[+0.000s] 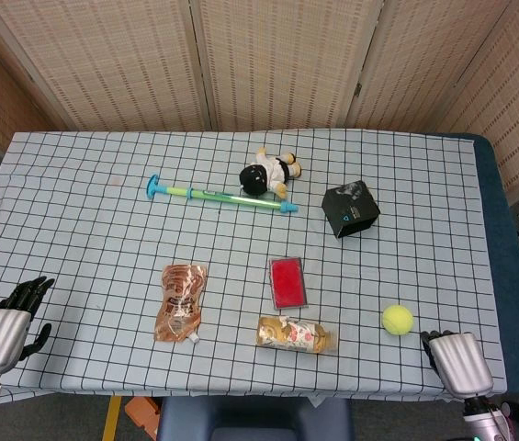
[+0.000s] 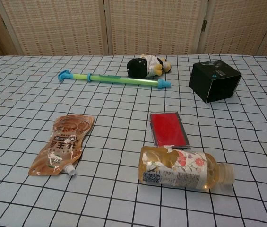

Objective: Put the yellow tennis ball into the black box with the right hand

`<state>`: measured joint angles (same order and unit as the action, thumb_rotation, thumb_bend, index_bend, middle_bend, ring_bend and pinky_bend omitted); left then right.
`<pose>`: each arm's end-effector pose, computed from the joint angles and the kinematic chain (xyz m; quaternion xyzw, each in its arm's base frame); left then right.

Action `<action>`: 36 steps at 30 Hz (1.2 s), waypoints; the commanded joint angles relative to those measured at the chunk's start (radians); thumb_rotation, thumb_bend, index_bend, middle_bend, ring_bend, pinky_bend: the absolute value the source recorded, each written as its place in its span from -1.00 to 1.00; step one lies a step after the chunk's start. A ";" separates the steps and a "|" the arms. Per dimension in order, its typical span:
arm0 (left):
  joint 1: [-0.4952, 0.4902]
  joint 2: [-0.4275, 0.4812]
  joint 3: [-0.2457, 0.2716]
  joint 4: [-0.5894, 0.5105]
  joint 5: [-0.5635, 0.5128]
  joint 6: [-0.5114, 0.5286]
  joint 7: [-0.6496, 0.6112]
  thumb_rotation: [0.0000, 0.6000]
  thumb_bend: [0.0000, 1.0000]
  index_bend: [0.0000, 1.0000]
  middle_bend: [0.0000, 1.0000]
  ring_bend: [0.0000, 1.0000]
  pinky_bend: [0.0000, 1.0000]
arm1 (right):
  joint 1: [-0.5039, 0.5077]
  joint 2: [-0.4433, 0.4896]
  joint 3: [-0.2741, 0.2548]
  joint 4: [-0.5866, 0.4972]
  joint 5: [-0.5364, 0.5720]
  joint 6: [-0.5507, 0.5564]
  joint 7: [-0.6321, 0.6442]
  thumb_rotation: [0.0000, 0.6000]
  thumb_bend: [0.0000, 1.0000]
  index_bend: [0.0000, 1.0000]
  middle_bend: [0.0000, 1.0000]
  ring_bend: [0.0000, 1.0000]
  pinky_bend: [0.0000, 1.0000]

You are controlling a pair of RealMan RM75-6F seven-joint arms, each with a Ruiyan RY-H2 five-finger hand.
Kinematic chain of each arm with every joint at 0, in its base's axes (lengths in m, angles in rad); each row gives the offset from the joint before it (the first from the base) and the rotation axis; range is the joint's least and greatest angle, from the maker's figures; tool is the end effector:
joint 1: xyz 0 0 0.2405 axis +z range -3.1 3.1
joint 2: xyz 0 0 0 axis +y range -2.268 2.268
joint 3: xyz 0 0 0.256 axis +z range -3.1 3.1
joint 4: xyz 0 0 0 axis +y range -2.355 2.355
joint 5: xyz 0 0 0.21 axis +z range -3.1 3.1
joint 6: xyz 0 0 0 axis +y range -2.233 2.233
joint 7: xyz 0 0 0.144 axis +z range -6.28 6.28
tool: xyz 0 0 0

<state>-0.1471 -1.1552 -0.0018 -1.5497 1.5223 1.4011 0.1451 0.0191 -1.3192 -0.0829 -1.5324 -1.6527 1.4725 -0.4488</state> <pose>-0.3149 0.1904 0.1347 -0.6682 -0.3452 -0.3210 0.5756 -0.3011 -0.1295 0.0754 0.7147 -0.2958 0.2710 0.5730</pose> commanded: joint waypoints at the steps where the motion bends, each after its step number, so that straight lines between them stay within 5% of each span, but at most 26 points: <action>1: -0.001 0.000 0.000 -0.001 -0.001 -0.002 0.001 1.00 -0.17 -0.78 -0.81 -0.79 -0.20 | -0.001 -0.022 -0.013 0.030 0.005 -0.025 0.006 1.00 1.00 1.00 0.85 0.49 1.00; 36: -0.004 0.003 0.008 -0.007 -0.003 -0.013 0.010 1.00 -0.18 -0.78 -0.81 -0.79 -0.20 | 0.120 -0.259 0.044 0.386 0.058 -0.188 0.167 1.00 1.00 1.00 0.85 0.50 1.00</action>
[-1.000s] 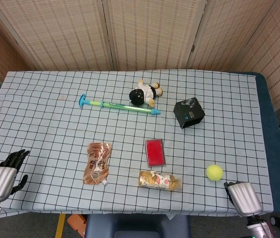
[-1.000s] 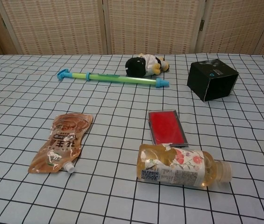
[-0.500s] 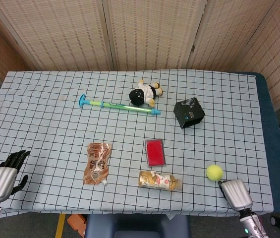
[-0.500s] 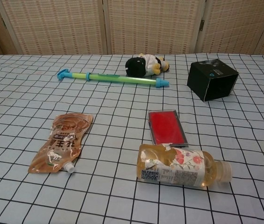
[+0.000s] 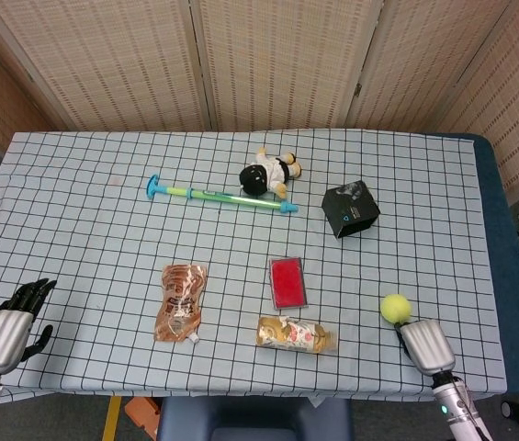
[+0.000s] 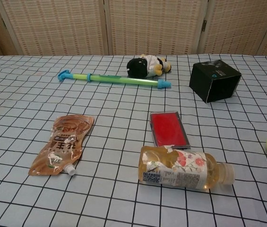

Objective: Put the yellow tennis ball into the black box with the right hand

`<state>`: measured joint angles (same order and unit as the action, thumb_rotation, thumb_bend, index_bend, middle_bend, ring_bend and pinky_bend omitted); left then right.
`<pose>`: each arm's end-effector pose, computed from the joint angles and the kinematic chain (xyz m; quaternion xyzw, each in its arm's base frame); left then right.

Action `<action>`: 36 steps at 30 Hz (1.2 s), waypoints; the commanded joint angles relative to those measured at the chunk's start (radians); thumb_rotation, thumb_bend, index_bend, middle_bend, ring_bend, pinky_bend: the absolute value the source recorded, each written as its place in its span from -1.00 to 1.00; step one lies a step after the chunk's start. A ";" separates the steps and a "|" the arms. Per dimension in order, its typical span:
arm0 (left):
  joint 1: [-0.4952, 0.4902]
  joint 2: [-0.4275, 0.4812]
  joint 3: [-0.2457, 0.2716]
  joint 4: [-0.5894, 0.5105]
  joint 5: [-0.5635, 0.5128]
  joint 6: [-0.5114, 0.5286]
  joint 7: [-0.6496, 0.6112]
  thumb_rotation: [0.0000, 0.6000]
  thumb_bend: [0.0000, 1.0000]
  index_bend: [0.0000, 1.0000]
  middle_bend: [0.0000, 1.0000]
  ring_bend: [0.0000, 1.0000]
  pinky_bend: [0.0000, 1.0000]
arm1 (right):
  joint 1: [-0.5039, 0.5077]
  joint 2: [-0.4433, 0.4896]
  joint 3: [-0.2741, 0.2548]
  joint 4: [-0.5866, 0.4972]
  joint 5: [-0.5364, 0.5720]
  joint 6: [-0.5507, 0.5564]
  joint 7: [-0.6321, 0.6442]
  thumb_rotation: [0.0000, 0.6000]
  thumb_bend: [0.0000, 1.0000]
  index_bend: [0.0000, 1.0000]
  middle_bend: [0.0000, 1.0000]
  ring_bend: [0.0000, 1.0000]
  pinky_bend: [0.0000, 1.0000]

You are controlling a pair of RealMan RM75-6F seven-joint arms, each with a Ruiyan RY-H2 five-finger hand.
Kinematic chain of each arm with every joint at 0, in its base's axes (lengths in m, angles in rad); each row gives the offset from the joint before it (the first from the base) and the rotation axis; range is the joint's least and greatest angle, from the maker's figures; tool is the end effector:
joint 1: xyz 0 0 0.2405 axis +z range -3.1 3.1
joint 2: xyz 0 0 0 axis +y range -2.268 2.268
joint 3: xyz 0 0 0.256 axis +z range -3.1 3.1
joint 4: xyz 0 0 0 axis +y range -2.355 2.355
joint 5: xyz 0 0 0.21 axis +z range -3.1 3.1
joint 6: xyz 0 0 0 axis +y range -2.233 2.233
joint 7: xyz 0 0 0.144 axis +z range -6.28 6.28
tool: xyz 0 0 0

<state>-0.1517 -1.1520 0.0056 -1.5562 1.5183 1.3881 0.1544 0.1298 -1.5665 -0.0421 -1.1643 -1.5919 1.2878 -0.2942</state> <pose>-0.3150 0.1899 0.1327 -0.6732 -0.3477 -0.3137 0.5723 -0.3337 -0.1730 0.0054 0.7416 -0.3195 0.2505 0.5339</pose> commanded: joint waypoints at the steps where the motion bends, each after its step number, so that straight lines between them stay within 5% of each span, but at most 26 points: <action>1: 0.000 0.000 0.000 0.000 0.001 0.001 0.000 1.00 -0.18 -0.78 -0.81 -0.79 -0.20 | 0.013 -0.016 0.004 0.025 -0.002 -0.006 0.019 1.00 1.00 1.00 0.85 0.50 1.00; 26: -0.003 -0.002 0.006 -0.002 0.003 -0.007 0.012 1.00 -0.18 -0.78 -0.81 -0.79 -0.19 | 0.155 -0.068 0.037 0.156 0.017 -0.131 0.092 1.00 1.00 1.00 0.85 0.49 1.00; 36: -0.006 -0.003 0.009 -0.003 0.001 -0.017 0.020 1.00 -0.18 -0.78 -0.81 -0.79 -0.19 | 0.212 -0.046 0.079 0.119 0.071 -0.193 0.053 1.00 1.00 1.00 0.85 0.49 1.00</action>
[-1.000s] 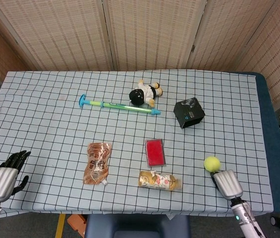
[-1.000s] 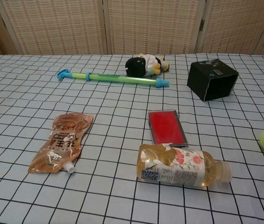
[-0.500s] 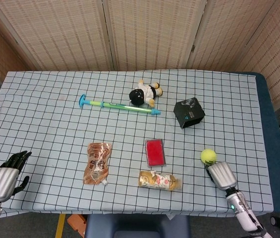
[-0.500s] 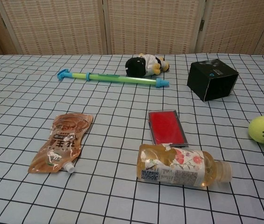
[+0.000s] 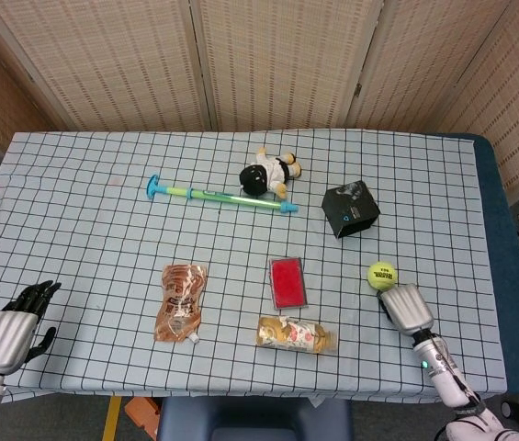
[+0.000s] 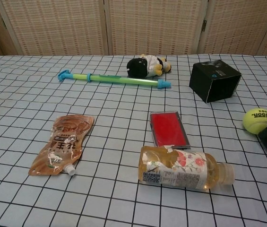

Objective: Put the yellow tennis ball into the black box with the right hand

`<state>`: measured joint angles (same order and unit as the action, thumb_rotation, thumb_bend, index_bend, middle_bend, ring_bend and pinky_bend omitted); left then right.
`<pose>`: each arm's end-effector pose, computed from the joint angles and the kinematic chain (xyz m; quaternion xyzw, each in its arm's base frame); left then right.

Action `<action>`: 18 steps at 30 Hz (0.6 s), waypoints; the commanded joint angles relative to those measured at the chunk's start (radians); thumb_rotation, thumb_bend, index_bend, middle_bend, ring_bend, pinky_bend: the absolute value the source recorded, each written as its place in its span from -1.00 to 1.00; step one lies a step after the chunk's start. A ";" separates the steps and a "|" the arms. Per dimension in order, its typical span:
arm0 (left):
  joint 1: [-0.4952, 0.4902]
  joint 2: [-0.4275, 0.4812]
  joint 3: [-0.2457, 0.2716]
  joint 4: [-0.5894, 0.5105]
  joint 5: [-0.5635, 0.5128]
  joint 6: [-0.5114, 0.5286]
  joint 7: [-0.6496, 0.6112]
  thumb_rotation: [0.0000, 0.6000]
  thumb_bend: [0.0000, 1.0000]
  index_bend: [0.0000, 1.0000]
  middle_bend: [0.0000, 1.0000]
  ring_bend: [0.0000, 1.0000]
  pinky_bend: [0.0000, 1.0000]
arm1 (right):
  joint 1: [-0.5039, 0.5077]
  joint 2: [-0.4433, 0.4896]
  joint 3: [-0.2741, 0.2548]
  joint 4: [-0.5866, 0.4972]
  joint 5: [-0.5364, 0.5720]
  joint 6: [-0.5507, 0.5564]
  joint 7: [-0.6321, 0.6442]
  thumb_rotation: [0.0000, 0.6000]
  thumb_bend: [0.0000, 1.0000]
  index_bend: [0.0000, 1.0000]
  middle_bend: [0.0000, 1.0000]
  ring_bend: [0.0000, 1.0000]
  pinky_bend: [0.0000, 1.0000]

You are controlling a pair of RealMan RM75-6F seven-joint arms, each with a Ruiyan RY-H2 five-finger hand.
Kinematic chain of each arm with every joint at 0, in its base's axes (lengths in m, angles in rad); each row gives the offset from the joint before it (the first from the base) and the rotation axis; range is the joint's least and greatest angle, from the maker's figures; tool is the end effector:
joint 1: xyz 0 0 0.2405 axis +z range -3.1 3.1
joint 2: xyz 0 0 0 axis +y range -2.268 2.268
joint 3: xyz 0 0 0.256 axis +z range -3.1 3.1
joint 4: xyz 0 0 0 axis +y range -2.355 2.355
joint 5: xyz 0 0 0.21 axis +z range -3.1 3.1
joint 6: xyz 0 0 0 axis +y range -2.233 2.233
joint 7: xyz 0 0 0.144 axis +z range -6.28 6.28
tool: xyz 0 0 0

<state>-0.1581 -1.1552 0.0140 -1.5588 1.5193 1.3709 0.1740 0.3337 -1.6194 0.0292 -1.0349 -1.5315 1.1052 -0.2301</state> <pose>-0.3146 0.1895 0.1280 -0.6825 -0.3468 -0.3039 0.5670 -0.3232 -0.2553 -0.0084 0.7661 -0.3003 0.2446 0.5130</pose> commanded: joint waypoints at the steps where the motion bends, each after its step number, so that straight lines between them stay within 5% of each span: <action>1: 0.000 0.000 0.000 0.000 0.000 0.000 0.000 1.00 -0.18 -0.78 -0.80 -0.79 -0.19 | 0.012 0.008 0.010 -0.012 0.015 -0.015 -0.017 1.00 1.00 1.00 0.85 0.49 1.00; 18: -0.003 -0.002 0.003 0.000 -0.001 -0.008 0.005 1.00 -0.18 -0.78 -0.80 -0.79 -0.19 | 0.093 -0.037 0.024 0.050 0.058 -0.104 -0.001 1.00 1.00 1.00 0.85 0.49 1.00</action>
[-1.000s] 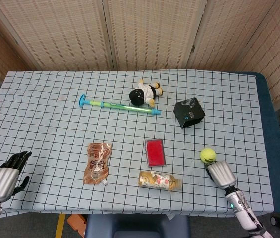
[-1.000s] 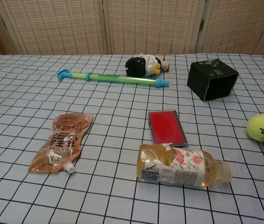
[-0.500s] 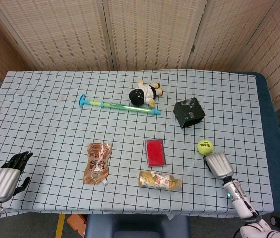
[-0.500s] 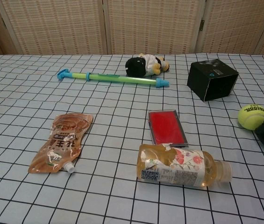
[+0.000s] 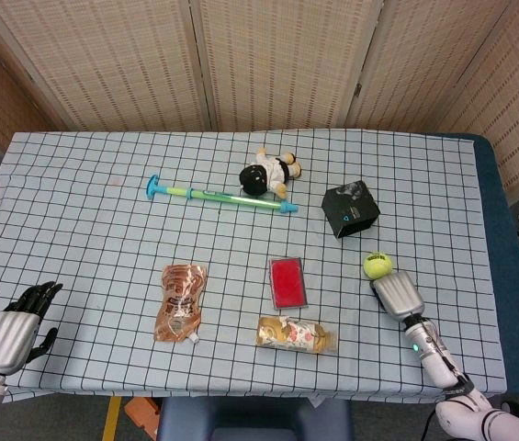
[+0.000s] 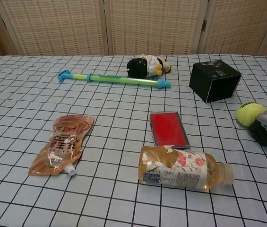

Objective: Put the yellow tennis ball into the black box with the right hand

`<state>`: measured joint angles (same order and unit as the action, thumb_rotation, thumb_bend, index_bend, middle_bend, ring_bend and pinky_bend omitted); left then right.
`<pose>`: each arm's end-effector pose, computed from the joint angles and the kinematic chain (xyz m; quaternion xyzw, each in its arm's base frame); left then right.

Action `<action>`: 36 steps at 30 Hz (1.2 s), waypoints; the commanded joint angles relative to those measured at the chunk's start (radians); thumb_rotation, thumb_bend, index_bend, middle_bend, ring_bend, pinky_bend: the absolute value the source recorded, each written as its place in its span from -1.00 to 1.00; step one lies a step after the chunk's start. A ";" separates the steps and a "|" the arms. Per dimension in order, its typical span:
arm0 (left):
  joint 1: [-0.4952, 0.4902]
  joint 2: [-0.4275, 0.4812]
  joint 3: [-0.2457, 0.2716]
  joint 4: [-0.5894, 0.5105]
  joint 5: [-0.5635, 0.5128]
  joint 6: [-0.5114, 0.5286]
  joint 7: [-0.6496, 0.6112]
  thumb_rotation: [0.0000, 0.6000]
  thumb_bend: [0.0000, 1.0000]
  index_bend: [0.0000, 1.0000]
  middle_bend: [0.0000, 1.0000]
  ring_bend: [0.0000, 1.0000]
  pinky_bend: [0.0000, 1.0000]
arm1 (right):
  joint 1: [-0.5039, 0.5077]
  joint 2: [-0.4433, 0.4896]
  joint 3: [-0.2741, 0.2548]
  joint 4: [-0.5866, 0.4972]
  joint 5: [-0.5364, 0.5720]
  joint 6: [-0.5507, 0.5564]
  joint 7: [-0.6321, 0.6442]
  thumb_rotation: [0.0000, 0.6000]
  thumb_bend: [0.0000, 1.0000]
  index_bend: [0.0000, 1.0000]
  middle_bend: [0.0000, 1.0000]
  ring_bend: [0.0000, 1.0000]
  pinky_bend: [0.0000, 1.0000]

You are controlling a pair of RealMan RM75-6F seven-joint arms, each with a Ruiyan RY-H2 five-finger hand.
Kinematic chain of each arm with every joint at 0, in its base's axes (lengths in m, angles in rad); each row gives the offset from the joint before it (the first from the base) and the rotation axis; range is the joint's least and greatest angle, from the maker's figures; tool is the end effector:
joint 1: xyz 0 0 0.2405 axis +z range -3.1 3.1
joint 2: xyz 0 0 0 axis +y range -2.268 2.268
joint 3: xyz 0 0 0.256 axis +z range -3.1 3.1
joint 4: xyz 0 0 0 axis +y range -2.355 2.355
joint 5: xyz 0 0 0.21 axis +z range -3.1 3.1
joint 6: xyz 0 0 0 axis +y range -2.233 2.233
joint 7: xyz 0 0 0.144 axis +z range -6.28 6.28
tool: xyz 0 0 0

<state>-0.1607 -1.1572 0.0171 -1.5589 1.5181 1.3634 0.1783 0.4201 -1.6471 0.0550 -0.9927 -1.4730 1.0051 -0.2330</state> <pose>-0.3148 0.1894 0.1260 -0.6853 -0.3480 -0.3006 0.5647 -0.3147 -0.2870 -0.0181 0.7739 -0.3047 0.2292 0.5056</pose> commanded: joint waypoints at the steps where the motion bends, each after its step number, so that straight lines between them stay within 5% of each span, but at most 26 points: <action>1: 0.000 0.000 0.000 0.001 0.000 0.000 0.001 1.00 -0.18 -0.78 -0.80 -0.79 -0.19 | 0.009 -0.014 -0.003 0.013 -0.001 -0.004 0.000 1.00 1.00 1.00 0.85 0.49 1.00; 36: -0.004 -0.003 0.005 0.000 -0.005 -0.012 0.014 1.00 -0.17 -0.77 -0.80 -0.79 -0.19 | 0.100 -0.027 0.025 0.044 0.041 -0.037 0.002 1.00 1.00 1.00 0.85 0.49 1.00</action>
<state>-0.1647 -1.1598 0.0222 -1.5589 1.5132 1.3513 0.1919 0.5154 -1.6689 0.0790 -0.9553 -1.4327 0.9713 -0.2351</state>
